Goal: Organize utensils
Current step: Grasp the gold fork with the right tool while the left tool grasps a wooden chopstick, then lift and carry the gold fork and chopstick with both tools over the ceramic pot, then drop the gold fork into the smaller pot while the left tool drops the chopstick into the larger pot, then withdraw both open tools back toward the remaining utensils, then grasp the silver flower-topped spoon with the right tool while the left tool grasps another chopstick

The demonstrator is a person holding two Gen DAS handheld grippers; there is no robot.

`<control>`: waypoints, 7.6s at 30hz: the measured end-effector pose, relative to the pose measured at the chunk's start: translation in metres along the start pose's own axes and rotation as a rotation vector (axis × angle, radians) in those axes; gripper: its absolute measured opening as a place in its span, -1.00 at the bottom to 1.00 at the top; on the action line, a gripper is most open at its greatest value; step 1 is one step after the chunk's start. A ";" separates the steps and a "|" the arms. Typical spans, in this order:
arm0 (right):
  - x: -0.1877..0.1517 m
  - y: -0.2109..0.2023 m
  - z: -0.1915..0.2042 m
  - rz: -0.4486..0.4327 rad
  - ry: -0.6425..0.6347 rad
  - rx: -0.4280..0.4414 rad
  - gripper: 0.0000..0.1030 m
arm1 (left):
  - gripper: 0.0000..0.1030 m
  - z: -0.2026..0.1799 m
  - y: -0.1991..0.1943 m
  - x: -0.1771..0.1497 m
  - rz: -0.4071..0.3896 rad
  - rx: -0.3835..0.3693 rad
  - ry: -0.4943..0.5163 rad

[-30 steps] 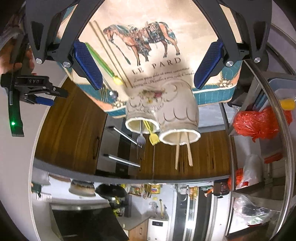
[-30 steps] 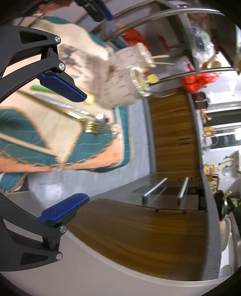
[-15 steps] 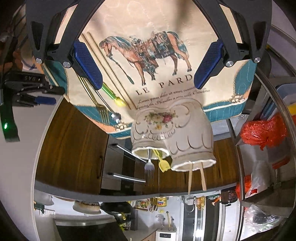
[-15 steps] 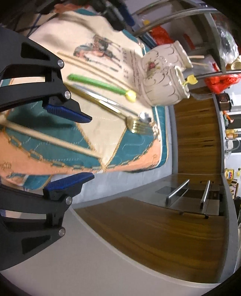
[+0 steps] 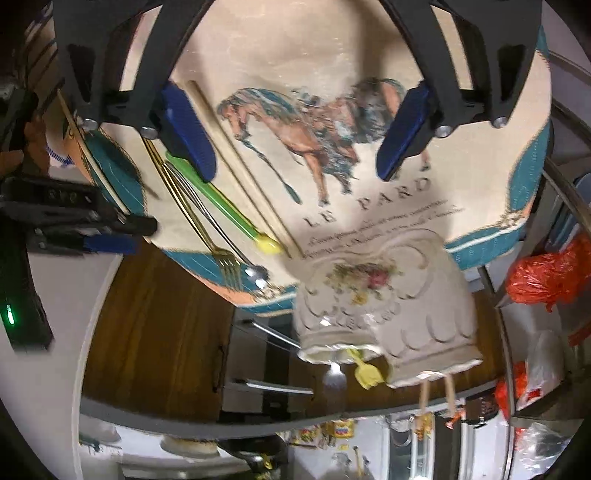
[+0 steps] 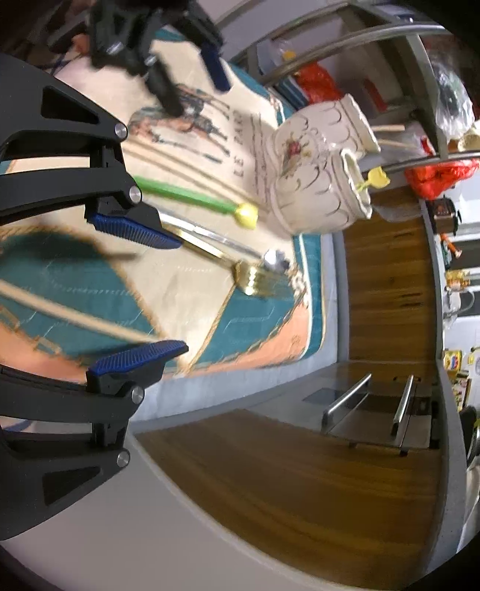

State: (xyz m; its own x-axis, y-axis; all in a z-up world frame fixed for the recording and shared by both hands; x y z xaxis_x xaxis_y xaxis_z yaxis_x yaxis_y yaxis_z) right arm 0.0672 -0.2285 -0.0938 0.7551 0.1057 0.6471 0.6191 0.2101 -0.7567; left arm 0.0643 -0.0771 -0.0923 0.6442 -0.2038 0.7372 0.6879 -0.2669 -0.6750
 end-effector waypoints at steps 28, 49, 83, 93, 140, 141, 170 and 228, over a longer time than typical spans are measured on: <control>0.034 0.058 0.014 0.129 0.012 0.006 -0.75 | -0.30 -0.023 0.045 0.009 0.166 0.015 0.037; 0.046 0.026 0.019 -0.009 0.042 0.084 -0.88 | -0.91 0.010 0.015 0.008 0.155 -0.043 0.036; 0.178 -0.066 0.095 -0.444 -0.127 0.187 -0.88 | -0.91 0.127 -0.088 0.168 -0.531 -0.127 -0.165; 0.212 -0.056 0.090 -0.504 -0.058 0.206 -0.88 | -0.91 0.136 -0.043 0.193 -0.557 -0.155 -0.200; 0.183 0.047 0.068 -0.315 0.037 0.114 -0.88 | -0.54 0.148 -0.016 0.122 -0.503 0.081 -0.137; 0.184 0.049 0.067 -0.310 0.041 0.114 -0.88 | -0.39 0.148 -0.017 0.121 -0.510 0.092 -0.133; 0.150 -0.065 0.042 -0.346 0.029 0.135 0.88 | 0.89 0.102 -0.082 0.105 -0.457 0.156 -0.113; 0.019 -0.089 -0.108 -0.212 0.255 -0.071 0.85 | -0.89 -0.162 0.057 0.012 0.117 -0.013 0.008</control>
State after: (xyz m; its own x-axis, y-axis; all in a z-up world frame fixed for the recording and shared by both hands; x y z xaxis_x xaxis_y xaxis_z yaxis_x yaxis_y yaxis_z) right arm 0.0497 -0.3500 -0.0245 0.6323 -0.1812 0.7533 0.7747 0.1318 -0.6185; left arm 0.0572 -0.2475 -0.1170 0.7172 -0.2423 0.6534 0.6036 -0.2525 -0.7562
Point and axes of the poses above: each gripper's, at about its wrist camera, not at the fingertips, and y roughly the way its jaws point, z to its left, x to its top, the point moved 7 cm from there along y, roughly the way its jaws point, and after that the axes turned 1 degree about z, right-handed, at the moved point
